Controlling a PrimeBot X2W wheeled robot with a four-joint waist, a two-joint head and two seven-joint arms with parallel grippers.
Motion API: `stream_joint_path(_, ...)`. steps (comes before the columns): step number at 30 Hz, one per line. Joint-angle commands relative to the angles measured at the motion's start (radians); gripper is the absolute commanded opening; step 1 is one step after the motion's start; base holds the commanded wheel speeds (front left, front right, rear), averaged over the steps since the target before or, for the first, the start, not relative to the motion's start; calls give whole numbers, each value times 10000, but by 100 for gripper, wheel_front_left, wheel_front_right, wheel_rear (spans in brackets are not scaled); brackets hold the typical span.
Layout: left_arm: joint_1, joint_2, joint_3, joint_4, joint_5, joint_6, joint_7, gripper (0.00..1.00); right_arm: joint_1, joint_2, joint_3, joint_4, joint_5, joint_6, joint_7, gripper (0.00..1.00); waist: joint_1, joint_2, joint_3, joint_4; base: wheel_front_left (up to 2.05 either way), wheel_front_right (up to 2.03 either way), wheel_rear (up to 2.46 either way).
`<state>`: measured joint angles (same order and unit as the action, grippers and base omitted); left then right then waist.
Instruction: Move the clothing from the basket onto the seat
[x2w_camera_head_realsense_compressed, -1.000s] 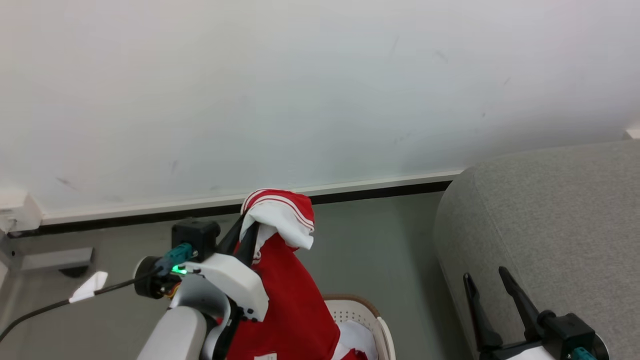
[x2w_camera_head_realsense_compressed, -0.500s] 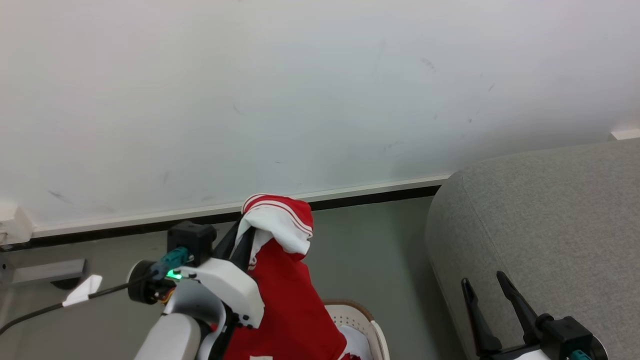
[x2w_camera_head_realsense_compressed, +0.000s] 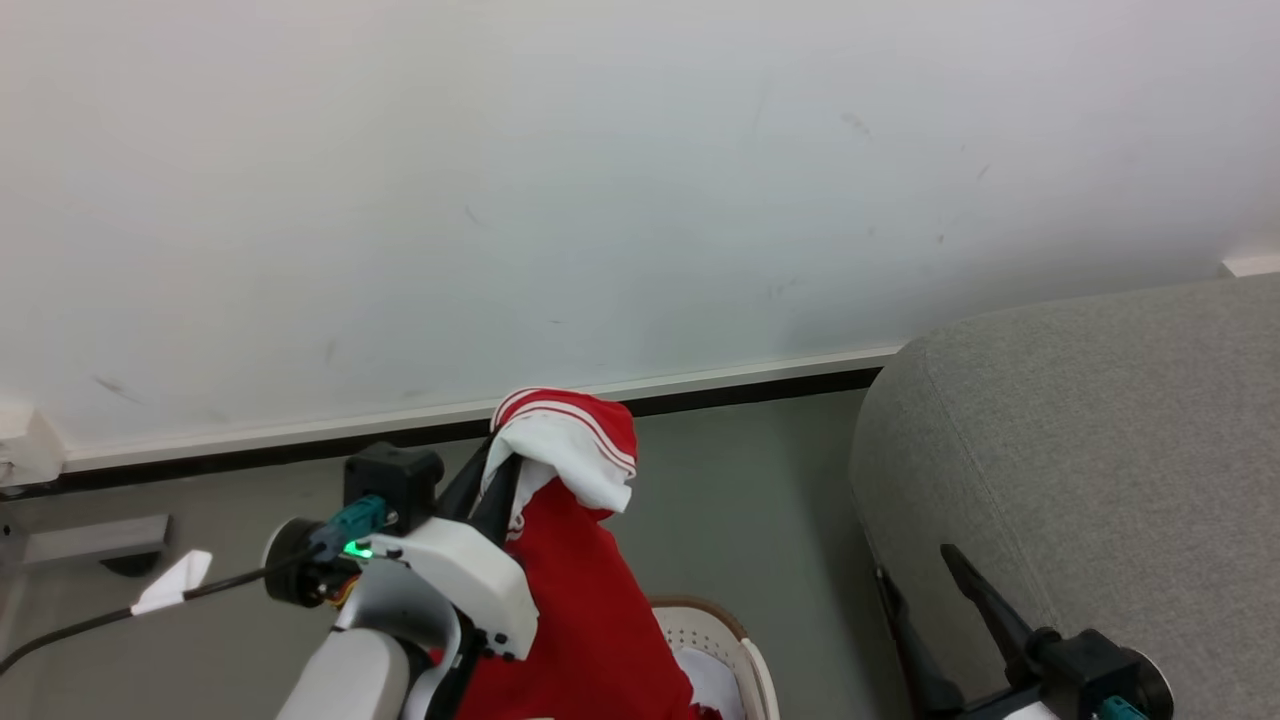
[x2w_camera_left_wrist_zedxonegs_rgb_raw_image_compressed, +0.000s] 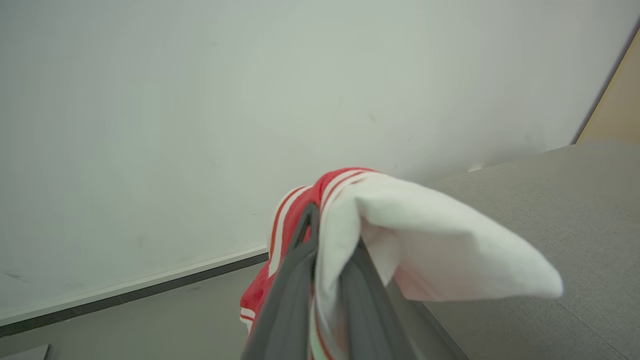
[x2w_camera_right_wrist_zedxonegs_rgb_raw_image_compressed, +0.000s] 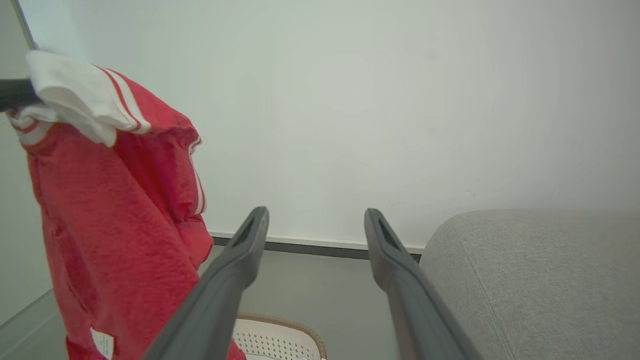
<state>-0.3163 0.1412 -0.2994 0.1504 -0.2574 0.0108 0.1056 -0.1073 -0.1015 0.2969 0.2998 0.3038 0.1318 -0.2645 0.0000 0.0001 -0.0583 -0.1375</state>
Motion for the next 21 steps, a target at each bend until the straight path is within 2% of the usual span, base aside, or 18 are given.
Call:
stream_joint_path(1, 7, 61, -14, -90, -30, 26, 21, 0, -261, -196, 215, -55, 110, -21, 0, 100, 0, -1, 6, 5, 0, 0, 0)
stream_joint_path(8, -122, -34, -235, -345, -64, -46, 130, 0, -1352, -1088, 2380, 249, 835, -23, 2, 100, 0, -1, 61, 64, 0, 0, 0)
stream_joint_path(13, -161, -149, -494, -618, -77, -88, 237, 0, -2532, -1455, 4157, 813, 1564, -23, 30, 100, 0, -1, 64, 142, 0, 0, 0)
stream_joint_path(21, -278, -362, -1047, -879, -81, -234, 383, 0, -4265, -1263, 6528, 1893, 2571, -21, 19, 100, 0, -1, 105, 354, 0, 0, 0)
